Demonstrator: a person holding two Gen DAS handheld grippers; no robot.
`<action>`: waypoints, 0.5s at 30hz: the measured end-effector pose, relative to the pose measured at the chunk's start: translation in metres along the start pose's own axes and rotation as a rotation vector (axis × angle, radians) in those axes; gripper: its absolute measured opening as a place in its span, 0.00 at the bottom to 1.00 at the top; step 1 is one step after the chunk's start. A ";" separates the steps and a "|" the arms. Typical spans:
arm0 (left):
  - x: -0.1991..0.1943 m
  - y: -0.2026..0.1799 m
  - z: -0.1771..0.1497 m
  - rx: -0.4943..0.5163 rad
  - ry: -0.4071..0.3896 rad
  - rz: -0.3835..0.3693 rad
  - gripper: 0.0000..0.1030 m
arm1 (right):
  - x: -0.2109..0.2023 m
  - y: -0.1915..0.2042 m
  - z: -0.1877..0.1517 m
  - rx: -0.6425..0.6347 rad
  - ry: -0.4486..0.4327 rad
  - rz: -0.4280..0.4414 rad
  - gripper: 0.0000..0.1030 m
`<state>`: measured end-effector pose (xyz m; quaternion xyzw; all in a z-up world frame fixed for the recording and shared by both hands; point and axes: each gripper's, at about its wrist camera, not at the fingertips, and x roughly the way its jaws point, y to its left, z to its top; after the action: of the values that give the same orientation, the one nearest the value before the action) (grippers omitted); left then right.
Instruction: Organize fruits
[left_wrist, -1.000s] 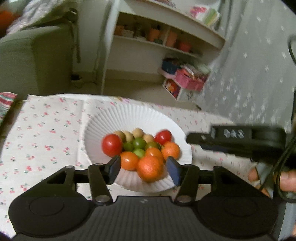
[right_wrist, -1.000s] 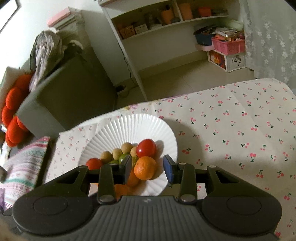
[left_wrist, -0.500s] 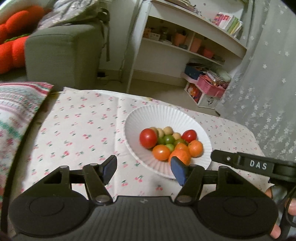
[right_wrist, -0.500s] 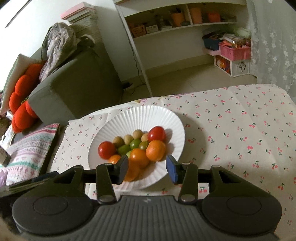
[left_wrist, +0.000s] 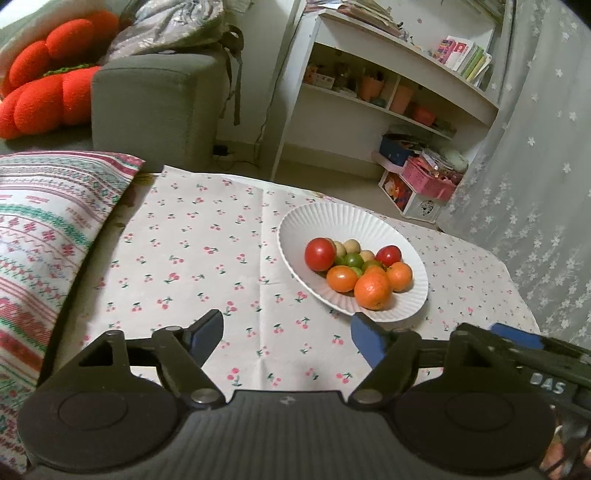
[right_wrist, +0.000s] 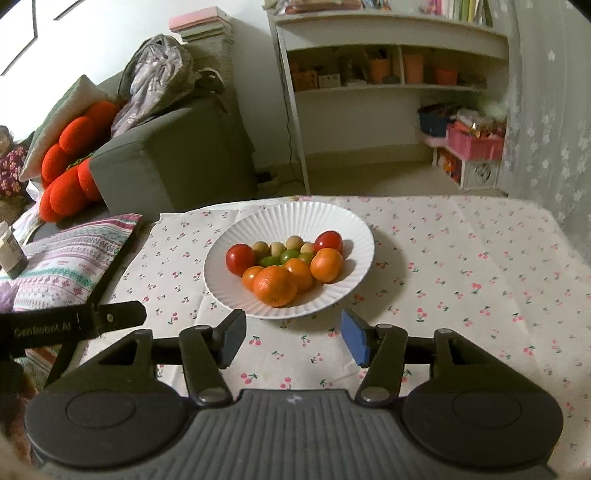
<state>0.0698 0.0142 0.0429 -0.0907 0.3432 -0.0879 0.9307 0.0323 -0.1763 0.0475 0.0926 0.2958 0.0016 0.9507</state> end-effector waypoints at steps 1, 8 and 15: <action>-0.003 0.002 -0.002 0.000 -0.004 0.004 0.83 | -0.004 0.001 -0.002 0.003 -0.012 -0.004 0.59; -0.021 0.005 -0.011 0.016 -0.032 0.021 0.95 | -0.014 -0.002 -0.013 0.065 -0.013 -0.008 0.86; -0.032 0.006 -0.022 0.052 -0.052 0.046 0.97 | -0.022 0.001 -0.022 0.077 -0.007 0.004 1.00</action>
<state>0.0318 0.0246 0.0453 -0.0610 0.3184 -0.0727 0.9432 0.0017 -0.1722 0.0419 0.1295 0.2922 -0.0079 0.9475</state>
